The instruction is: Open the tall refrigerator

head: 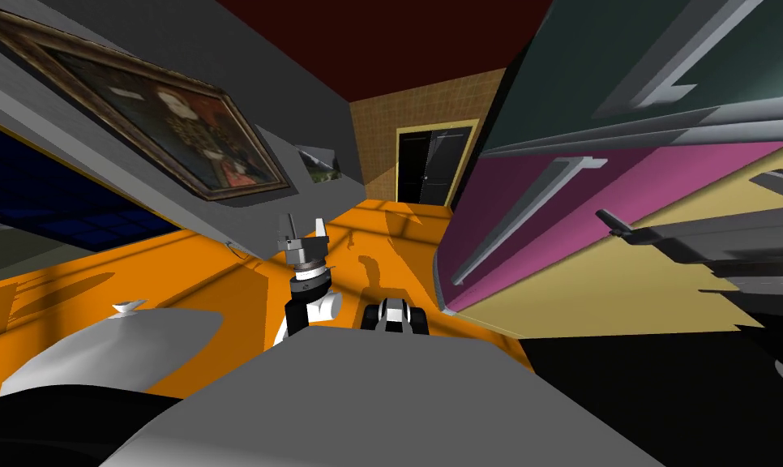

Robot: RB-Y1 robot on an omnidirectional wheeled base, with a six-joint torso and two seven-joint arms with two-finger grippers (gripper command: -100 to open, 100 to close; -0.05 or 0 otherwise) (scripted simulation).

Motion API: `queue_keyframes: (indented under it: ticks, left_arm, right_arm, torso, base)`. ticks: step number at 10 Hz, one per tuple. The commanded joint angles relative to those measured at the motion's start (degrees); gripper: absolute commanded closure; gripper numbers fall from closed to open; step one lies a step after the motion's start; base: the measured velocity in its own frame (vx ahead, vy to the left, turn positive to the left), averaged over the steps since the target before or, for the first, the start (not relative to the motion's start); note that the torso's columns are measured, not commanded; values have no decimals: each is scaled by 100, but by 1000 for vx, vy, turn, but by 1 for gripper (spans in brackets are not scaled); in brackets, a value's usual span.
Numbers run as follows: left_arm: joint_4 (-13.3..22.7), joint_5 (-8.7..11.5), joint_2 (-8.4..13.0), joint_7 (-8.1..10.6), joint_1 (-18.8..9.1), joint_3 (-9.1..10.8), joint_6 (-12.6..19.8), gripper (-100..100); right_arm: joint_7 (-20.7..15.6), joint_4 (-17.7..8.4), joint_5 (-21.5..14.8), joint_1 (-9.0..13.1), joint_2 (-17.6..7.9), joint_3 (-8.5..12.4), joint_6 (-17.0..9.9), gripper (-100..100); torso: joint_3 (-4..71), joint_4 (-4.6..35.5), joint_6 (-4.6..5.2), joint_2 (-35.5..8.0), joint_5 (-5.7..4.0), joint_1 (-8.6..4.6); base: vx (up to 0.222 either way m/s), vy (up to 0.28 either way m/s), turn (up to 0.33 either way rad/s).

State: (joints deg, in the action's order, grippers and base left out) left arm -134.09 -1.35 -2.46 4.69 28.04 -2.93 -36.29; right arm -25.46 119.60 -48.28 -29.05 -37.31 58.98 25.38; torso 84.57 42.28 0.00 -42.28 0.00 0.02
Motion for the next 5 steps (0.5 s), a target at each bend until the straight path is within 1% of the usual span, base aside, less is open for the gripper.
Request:
queue_keyframes:
  ticks: [1, 2, 4, 5]
  left_arm:
    - [0, 0, 0, 0, 0, 0, 0, 0]
    - [0, 0, 0, 0, 0, 0, 0, 0]
    - [0, 0, 0, 0, 0, 1, 0, 0]
    - [0, 0, 0, 0, -1, 0, 0, 0]
  right_arm:
    - [-173, -138, -467, -4, -361, 453, -37, -100]
    - [-173, -138, -526, -4, -361, 507, -37, -100]
    - [-289, -247, -887, -1, -635, 866, -56, -100]
    - [-289, -247, -887, -1, -635, 866, -56, -100]
  torso:
    - [4, -1, 0, 5, 3, 6]
    - [4, -2, 0, 6, 0, -3]
    - [-1, 3, -3, -6, 0, -14]
    - [46, -2, -4, 22, 47, -7]
  base:
    - [131, 82, 32]
    - [100, 39, 14]
    - [99, 65, 28]
    - [60, 69, 1]
